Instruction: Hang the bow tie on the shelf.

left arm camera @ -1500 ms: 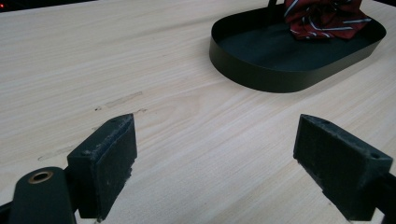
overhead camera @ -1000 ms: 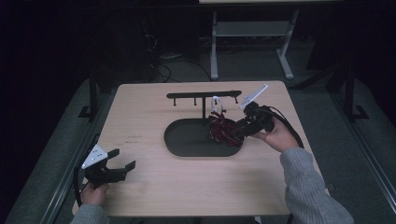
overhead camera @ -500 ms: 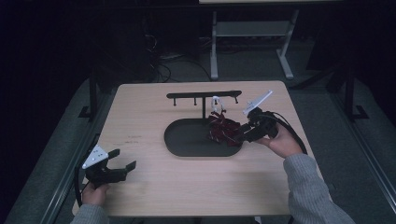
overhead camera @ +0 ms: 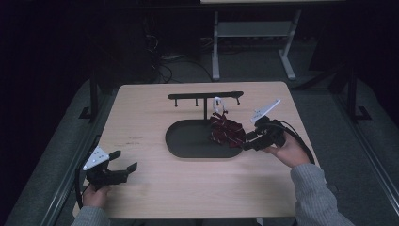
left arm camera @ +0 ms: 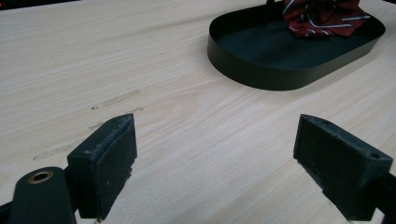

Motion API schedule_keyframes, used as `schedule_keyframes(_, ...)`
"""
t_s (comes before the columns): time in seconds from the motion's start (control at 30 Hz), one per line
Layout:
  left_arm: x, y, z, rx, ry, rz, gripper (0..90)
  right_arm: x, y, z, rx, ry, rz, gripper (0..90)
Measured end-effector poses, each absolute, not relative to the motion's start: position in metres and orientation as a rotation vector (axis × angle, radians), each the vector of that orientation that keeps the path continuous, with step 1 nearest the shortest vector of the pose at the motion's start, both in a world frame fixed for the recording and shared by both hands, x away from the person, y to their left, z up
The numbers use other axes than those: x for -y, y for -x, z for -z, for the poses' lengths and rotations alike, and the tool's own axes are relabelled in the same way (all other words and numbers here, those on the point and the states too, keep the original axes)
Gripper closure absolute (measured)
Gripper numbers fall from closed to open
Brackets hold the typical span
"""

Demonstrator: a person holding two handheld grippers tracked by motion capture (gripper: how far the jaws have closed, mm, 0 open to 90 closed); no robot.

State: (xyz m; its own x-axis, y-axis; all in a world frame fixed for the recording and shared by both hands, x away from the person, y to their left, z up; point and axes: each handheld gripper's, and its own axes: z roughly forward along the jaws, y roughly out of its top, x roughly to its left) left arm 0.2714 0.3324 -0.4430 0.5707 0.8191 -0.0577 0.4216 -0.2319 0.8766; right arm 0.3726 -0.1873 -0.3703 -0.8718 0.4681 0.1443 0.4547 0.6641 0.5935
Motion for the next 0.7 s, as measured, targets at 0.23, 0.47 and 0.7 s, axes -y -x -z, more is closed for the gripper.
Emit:
schedule_keyframes(0.23,-0.331,-0.271,0.443,-1.007,-1.858,-0.526,12.9,0.196,-0.358,0.377,-2.837,-0.817,-1.041,49.3)
schedule_keyframes(0.47,-0.331,-0.271,0.443,-1.005,-1.859,-0.526,12.9,0.207,-0.349,0.393,-2.835,-0.86,-1.049,48.6)
schedule_keyframes(0.7,-0.331,-0.272,0.443,-1.003,-1.864,-0.526,12.8,0.217,-0.332,0.406,-2.809,-0.896,-1.084,46.0)
